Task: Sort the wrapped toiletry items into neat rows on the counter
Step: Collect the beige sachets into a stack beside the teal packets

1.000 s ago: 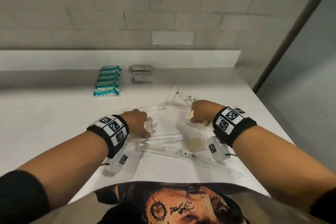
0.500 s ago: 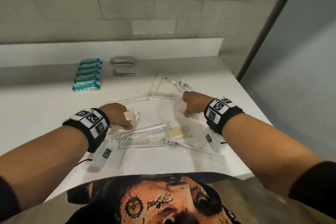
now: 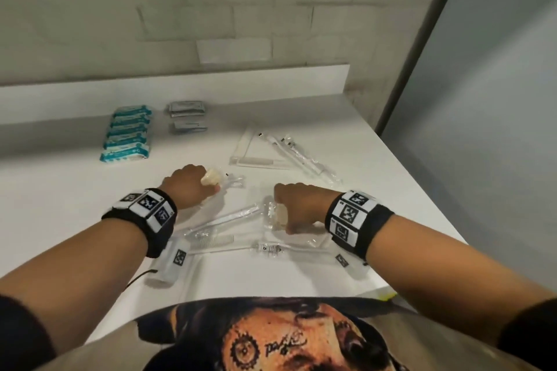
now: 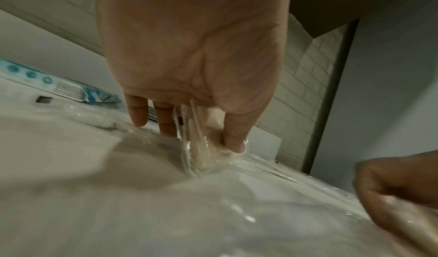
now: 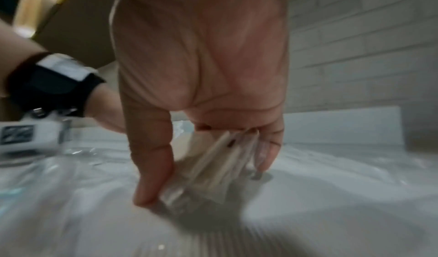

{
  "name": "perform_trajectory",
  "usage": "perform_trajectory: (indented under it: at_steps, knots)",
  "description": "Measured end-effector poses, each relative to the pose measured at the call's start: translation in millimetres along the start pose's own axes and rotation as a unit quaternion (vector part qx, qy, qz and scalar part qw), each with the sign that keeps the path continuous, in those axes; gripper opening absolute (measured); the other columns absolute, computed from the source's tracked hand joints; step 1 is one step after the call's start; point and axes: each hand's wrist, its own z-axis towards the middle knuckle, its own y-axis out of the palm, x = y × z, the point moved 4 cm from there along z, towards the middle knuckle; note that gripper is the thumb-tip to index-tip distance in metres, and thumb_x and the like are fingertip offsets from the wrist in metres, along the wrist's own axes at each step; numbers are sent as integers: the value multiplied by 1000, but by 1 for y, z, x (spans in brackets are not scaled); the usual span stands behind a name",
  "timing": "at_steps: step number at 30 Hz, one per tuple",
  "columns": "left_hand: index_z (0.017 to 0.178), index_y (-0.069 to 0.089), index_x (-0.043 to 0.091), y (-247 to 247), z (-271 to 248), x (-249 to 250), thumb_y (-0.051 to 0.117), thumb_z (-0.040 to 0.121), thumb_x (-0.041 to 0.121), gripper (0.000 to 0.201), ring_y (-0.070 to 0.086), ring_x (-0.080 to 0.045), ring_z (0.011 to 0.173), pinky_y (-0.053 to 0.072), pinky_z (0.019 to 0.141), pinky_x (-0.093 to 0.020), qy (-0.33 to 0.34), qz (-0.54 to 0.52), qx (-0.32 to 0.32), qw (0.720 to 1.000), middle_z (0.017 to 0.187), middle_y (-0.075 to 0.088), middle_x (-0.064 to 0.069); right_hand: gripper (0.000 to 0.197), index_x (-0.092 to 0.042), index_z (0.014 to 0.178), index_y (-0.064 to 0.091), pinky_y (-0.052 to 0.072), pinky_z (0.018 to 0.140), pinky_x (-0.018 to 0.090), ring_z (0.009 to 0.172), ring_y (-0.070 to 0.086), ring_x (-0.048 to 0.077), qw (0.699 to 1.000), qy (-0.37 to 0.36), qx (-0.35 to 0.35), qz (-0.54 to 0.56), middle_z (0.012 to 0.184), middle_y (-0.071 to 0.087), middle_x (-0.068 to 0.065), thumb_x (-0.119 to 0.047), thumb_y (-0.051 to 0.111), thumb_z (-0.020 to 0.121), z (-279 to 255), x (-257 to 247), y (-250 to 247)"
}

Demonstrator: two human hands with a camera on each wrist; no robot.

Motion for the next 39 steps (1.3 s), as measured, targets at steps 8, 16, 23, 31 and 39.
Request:
perform_trajectory:
  at_steps: [8,16,23,31,39]
  knots:
    - [95,47,17,-5,-22,41,64,86,34,26,54,-18,75,38,59,-28,24,-246,41,968,85,56,1,58,-12,129,46,46,82,30,107,58,24,987,125,62,85,126,59,8,-30,71,80,5,54,-48]
    - [131,55,13,-37,-47,56,31,96,55,59,59,-37,116,47,96,-57,63,-779,-66,620,124,63,-18,26,-4,112,60,53,65,20,76,66,14,733,-134,114,657,91,69,5,0,63,86,5,-48,-105]
    - [124,59,7,-54,-70,28,56,91,10,33,69,-24,98,59,82,-37,114,-784,-54,608,110,70,-11,14,-11,90,67,45,57,17,52,55,1,802,-116,235,536,57,55,-11,-19,74,82,22,-86,-108]
    - [122,58,6,-57,-70,3,57,90,3,33,63,-21,86,55,63,-27,77,-791,5,607,102,65,-13,13,-7,91,62,40,49,12,53,49,5,775,-133,210,581,68,55,-1,-11,72,83,27,-103,-107]
    - [120,58,15,-61,-70,-11,61,88,21,32,65,-15,85,53,65,-25,85,-781,75,615,101,68,-5,19,-14,88,66,49,56,23,68,62,12,796,-111,230,549,84,68,-1,-27,76,79,23,-124,-101]
